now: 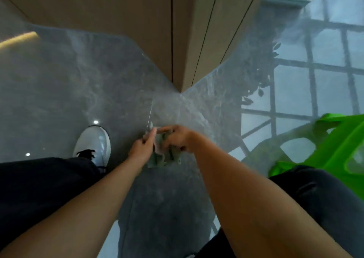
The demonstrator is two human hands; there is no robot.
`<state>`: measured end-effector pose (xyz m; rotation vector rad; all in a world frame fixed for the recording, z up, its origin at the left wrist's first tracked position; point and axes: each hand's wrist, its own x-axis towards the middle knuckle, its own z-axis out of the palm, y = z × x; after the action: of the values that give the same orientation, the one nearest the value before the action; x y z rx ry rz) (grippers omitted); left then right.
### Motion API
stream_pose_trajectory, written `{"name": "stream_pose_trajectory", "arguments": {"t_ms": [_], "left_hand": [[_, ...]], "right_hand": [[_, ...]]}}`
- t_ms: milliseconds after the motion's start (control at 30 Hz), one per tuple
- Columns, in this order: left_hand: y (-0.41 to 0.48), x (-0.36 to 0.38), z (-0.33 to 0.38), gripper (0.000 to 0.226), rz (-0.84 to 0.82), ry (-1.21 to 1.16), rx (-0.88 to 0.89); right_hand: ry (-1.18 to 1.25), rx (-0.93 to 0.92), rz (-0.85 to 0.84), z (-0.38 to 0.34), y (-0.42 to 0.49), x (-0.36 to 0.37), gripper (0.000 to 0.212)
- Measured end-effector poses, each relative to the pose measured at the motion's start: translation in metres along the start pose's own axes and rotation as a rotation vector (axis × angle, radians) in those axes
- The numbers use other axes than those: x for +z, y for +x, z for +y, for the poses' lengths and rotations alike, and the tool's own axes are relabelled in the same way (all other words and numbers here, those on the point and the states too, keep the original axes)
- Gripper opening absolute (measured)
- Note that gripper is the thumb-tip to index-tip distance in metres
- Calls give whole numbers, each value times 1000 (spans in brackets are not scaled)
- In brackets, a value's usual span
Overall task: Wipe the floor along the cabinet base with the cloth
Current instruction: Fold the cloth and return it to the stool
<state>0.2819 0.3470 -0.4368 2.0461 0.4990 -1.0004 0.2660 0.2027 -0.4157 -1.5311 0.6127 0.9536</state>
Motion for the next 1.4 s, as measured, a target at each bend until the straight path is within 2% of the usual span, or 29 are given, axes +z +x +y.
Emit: {"name": "stream_pose_trajectory", "arguments": {"t_ms": [67, 100, 200, 233, 333, 433, 533, 633, 733, 800, 833, 867, 933, 1000, 1033, 1133, 1167, 1200, 1267, 1333, 1400], "left_hand": [[-6, -4, 23, 56, -121, -290, -25], [-11, -7, 36, 49, -179, -358, -4], [-40, -5, 84, 22, -383, -412, 57], [-53, -2, 102, 21, -467, -424, 78], [-96, 17, 154, 38, -679, -381, 142], [-148, 48, 198, 48, -869, -283, 205], [-206, 85, 233, 68, -1004, -183, 269], [-254, 126, 259, 68, -1147, -156, 369], [-300, 165, 288, 49, -1344, -125, 447], [-335, 187, 300, 39, -1368, -92, 495], [-354, 198, 303, 41, -1333, -76, 507], [-375, 207, 303, 46, -1284, -58, 512], [-416, 222, 293, 39, -1171, -31, 523], [-454, 233, 280, 35, -1070, 28, 504], [-467, 238, 273, 39, -1035, 39, 480], [-489, 252, 254, 21, -925, 107, 440], [-488, 256, 247, 23, -870, 187, 494], [-487, 257, 239, 37, -789, 334, 580], [-476, 248, 221, 56, -651, 638, 768], [-467, 230, 208, 71, -656, 920, 899], [-467, 213, 204, 83, -693, 1201, 923]], "right_hand": [[93, -58, -27, -19, -25, -20, 57], [180, -84, -28, -25, -40, -32, 57], [448, -179, 112, -27, -97, -69, 62], [532, -218, 180, -24, -118, -80, 58], [777, -334, 256, -5, -181, -104, 28], [1062, -446, 289, 22, -243, -124, 35], [1147, -535, 402, 42, -305, -135, 34], [999, -720, 614, 49, -356, -136, 23], [592, -827, 1102, 51, -399, -133, 34], [282, -716, 1447, 49, -425, -132, 45], [137, -611, 1609, 51, -439, -131, 50], [23, -498, 1729, 55, -453, -129, 53], [-53, -314, 1828, 67, -479, -121, 44], [-33, -148, 1851, 82, -505, -114, 24], [1, -78, 1850, 91, -515, -111, 20], [84, 33, 1819, 116, -535, -104, 16], [58, 105, 1758, 122, -537, -101, 15], [15, 230, 1648, 127, -538, -96, 19], [-43, 466, 1362, 132, -542, -90, 41], [-70, 527, 1194, 130, -551, -95, 51], [-167, 577, 1058, 123, -565, -104, 56]]}}
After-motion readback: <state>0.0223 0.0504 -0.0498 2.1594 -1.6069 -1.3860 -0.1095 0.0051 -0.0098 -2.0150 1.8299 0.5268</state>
